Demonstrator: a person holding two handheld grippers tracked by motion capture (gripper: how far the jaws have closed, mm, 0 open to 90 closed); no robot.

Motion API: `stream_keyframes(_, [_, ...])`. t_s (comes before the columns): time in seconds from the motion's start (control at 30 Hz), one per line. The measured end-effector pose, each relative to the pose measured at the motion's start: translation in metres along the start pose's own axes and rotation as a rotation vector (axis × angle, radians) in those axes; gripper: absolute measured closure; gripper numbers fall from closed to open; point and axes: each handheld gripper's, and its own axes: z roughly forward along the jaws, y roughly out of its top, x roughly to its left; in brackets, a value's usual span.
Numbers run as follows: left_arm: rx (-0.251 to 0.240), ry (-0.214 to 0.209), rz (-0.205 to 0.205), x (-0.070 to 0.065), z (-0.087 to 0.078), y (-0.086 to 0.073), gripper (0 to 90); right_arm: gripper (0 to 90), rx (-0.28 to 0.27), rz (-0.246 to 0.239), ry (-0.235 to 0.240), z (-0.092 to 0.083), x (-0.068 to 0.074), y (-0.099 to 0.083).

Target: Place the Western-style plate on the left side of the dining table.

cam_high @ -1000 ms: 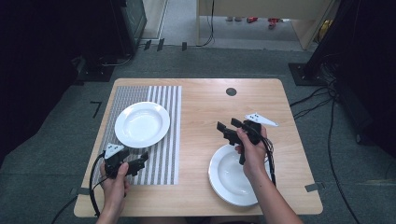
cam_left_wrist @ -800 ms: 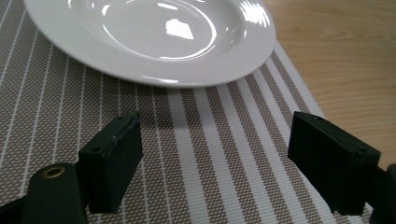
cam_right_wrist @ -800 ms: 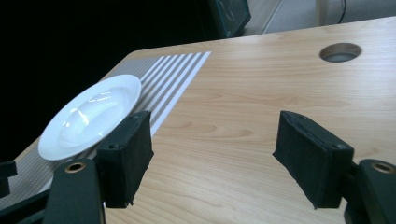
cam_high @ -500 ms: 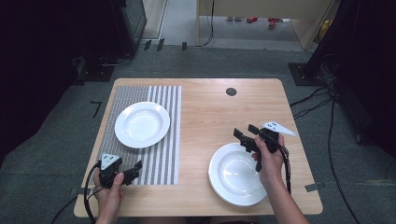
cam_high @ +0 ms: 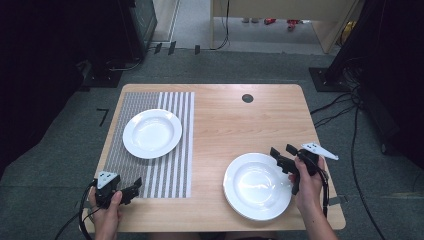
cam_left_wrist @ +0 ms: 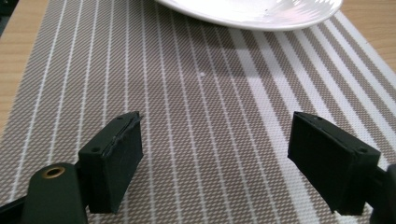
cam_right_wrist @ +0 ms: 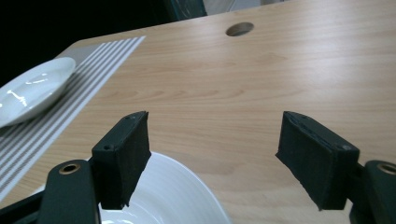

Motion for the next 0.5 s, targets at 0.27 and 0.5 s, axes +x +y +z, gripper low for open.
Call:
stream_keyframes(0.27, [0.013, 0.032, 0.0, 0.015, -0.006, -0.007, 18.2, 25.5, 0.009, 0.024, -0.055, -0.017, -0.026, -0.018])
stream_keyframes(0.5, [0.032, 0.052, 0.014, 0.023, -0.01, -0.01, 18.3, 25.5, 0.031, 0.044, -0.117, -0.036, -0.049, -0.037])
